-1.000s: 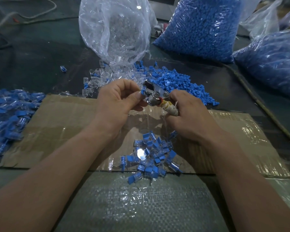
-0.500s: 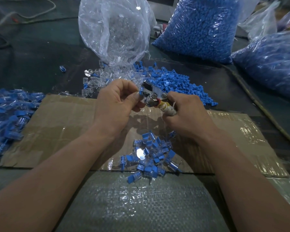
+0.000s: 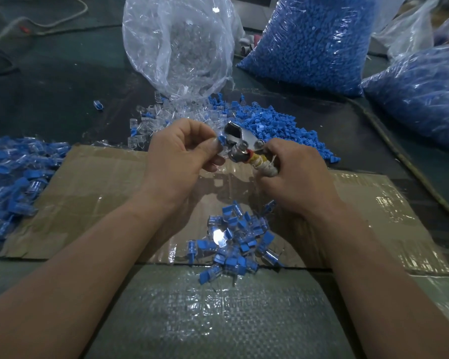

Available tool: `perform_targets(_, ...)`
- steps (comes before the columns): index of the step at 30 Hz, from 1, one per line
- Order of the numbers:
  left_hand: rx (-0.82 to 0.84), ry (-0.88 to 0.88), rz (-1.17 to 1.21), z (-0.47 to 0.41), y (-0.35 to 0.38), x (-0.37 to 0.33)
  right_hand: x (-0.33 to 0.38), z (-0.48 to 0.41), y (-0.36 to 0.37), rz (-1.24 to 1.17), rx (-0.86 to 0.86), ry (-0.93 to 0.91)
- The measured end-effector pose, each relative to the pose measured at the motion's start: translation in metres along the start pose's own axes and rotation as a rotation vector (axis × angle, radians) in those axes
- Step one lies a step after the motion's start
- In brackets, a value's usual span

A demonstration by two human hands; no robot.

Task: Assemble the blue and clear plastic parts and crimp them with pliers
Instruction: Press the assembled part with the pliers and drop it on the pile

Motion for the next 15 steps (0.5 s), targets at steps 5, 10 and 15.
perform_targets(5,0.098,-0.138,0.073,-0.006,-0.01,-0.002,-0.018,-0.002,-0.003,0.066,-0.046,0.115)
perform_targets(10,0.404,-0.242,0.029,0.0,-0.01,-0.003,-0.029,-0.002,-0.01,0.109,0.063,0.191)
perform_targets(15,0.587,-0.232,0.01,0.002,-0.01,-0.003,-0.035,-0.002,-0.014,0.155,0.154,0.254)
Point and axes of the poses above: each hand's wrist, its own z-axis away from the middle knuckle, its own y-axis out of the palm, x = y × z, the point moved 1 cm from there along -z, towards the middle knuckle, and after that the axes turned 5 degrees about -x, right-handed, at the moved point
